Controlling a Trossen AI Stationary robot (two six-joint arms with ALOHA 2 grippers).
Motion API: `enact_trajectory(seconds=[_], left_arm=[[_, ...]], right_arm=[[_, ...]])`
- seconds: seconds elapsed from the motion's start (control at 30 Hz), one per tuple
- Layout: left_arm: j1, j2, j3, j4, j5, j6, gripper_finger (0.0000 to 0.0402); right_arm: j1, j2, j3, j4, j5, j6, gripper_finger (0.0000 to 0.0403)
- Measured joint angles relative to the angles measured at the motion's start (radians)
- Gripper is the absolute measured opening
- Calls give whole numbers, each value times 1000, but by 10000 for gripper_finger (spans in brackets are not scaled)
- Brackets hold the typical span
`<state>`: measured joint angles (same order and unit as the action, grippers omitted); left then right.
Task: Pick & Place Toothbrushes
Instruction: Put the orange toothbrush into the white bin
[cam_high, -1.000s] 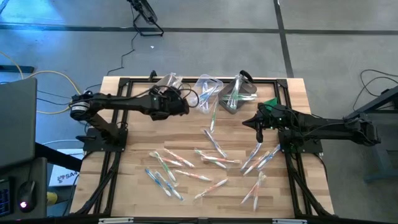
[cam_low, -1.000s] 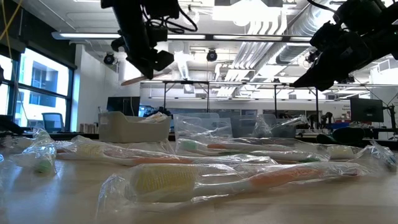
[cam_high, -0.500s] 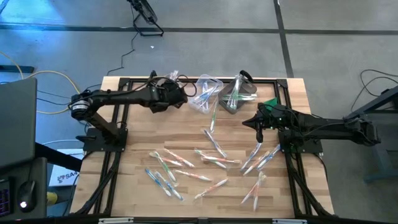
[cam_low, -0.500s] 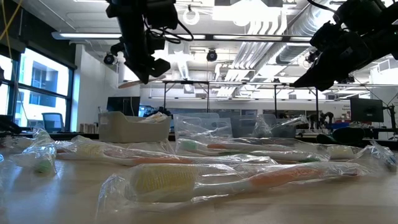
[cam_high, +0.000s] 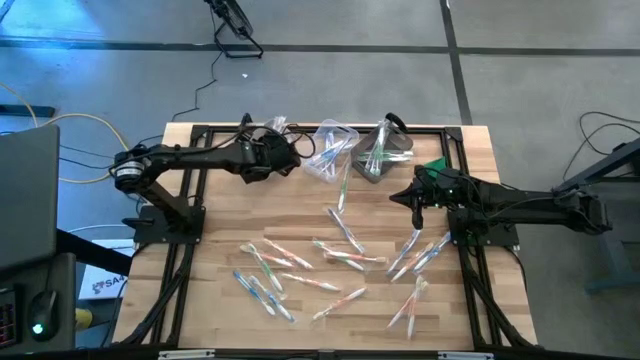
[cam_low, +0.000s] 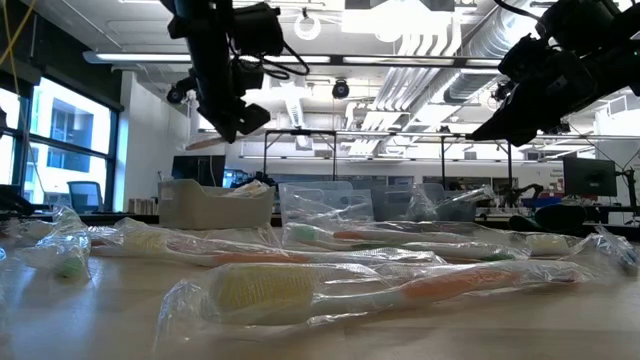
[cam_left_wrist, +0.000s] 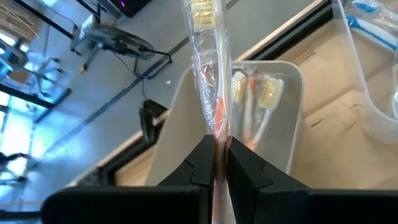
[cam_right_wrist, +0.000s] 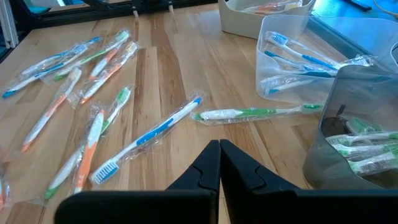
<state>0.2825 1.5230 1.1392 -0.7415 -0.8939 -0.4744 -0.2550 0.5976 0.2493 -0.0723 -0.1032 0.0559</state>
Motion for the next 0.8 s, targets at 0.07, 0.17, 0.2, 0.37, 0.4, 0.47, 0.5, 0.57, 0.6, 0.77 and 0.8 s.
enact_trajectory(seconds=[0.07, 0.17, 0.2, 0.37, 0.4, 0.47, 0.5, 0.57, 0.6, 0.77, 0.8], left_arm=[[0, 0, -23, 23, 11, -21, 22], [0, 0, -62, 53, 12, -27, 22], [0, 0, -78, 78, 8, -27, 22], [5, 0, -142, 234, -56, 5, 22], [13, 0, -153, 269, -53, 27, 22], [35, 0, -165, 316, -6, 63, 22], [52, 0, -166, 335, 30, 78, 22], [87, 0, -166, 356, 97, 92, 22], [104, 0, -166, 363, 120, 99, 22], [177, 0, -166, 375, 169, 104, 22], [191, 0, -166, 375, 184, 104, 22]], right_arm=[[0, 0, 0, 0, 0, 0, 2], [0, 0, 0, 0, 0, 0, 2], [0, 0, 0, 0, 0, 0, 2], [0, 0, 0, 0, 0, 0, 2], [0, 0, 0, 0, 0, 0, 2], [0, 0, 0, 0, 0, 0, 2], [0, 0, 0, 0, 0, 0, 2], [0, 0, 0, 0, 0, 0, 2], [0, 0, 0, 0, 0, 0, 2], [0, 0, 0, 1, 0, 0, 2], [0, 0, 0, 0, 0, 0, 2]])
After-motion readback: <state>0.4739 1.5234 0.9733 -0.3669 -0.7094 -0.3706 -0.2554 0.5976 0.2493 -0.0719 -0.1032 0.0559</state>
